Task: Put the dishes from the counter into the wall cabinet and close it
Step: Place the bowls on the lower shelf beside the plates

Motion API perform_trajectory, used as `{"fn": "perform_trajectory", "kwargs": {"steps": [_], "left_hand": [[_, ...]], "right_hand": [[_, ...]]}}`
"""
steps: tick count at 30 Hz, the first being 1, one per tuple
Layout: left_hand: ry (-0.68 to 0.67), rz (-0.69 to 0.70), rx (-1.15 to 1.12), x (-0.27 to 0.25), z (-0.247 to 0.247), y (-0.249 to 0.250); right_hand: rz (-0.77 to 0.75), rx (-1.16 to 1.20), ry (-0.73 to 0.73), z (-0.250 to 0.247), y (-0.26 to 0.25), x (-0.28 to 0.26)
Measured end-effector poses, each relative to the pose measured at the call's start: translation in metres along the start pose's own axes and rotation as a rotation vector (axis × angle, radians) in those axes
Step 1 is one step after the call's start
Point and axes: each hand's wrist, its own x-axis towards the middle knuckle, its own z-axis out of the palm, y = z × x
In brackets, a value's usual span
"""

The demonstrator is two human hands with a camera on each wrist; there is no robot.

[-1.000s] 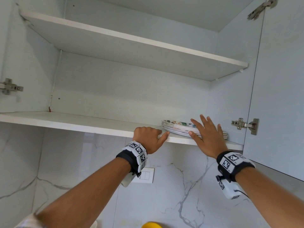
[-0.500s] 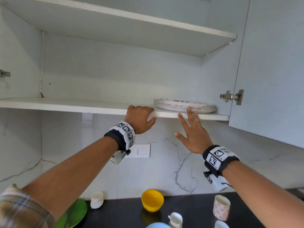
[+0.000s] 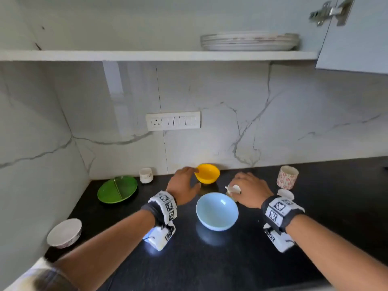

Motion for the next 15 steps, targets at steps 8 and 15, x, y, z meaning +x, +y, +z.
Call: {"fn": "perform_trajectory", "kwargs": {"steps": [8,15], "left_hand": [[-0.509,-0.227,0.12,-0.072,0.092,-0.034],[-0.653,-0.233,0.212,-0.091,0.123,-0.035]], "right_hand": [[0.088,-0.007,-0.019,0.101,-0.009,-0.031],[-0.083,0.064,0.009,0.131,-0.009,-0.029]]}}
